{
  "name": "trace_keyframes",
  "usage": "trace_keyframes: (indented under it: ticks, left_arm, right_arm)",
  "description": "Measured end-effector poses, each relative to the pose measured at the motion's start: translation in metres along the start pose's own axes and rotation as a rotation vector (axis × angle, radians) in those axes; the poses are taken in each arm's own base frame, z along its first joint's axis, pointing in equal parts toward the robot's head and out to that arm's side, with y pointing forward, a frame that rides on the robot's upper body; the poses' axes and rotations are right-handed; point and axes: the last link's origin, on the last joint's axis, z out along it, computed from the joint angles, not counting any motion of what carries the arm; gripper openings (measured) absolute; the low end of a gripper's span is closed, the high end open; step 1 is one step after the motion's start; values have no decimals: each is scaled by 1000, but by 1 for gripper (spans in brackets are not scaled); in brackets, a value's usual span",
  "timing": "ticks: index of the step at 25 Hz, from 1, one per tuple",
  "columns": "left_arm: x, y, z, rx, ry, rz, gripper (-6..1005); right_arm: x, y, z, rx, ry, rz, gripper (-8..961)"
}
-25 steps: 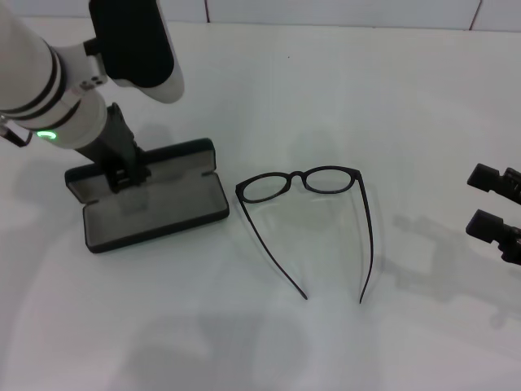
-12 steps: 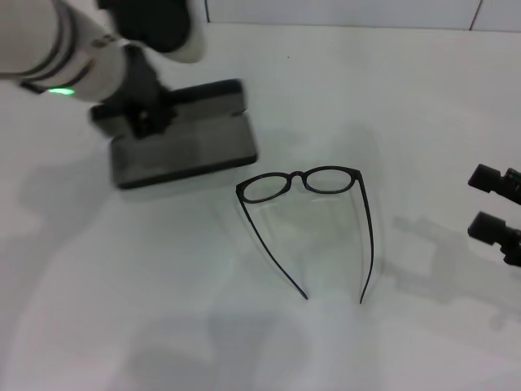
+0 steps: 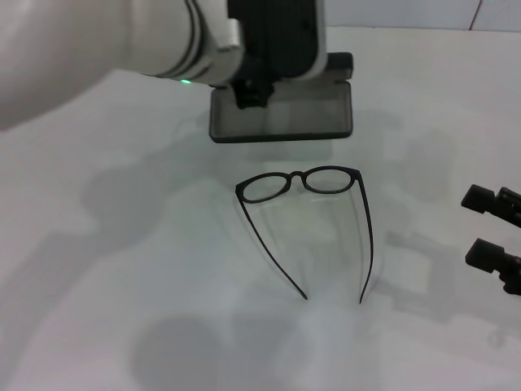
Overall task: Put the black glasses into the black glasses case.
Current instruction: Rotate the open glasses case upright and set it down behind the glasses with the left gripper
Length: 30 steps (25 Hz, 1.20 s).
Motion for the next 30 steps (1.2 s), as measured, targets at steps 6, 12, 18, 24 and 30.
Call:
trace_keyframes:
  ticks: [6, 12, 18, 24, 30]
  left_arm:
    - [6, 8, 17, -6, 14, 25, 210]
    - [9, 20, 33, -41, 0, 30, 216]
    - [8, 32, 45, -68, -17, 33, 221]
    - [11, 35, 46, -70, -12, 31, 226]
    - [11, 40, 49, -79, -21, 50, 231]
  right_arm:
    - [3, 1, 0, 0, -8, 6, 758]
    - [3, 2, 1, -1, -10, 8, 752]
    - [4, 2, 2, -4, -13, 14, 746]
    - [6, 3, 1, 1, -15, 17, 740]
    - [6, 3, 1, 1, -17, 19, 734]
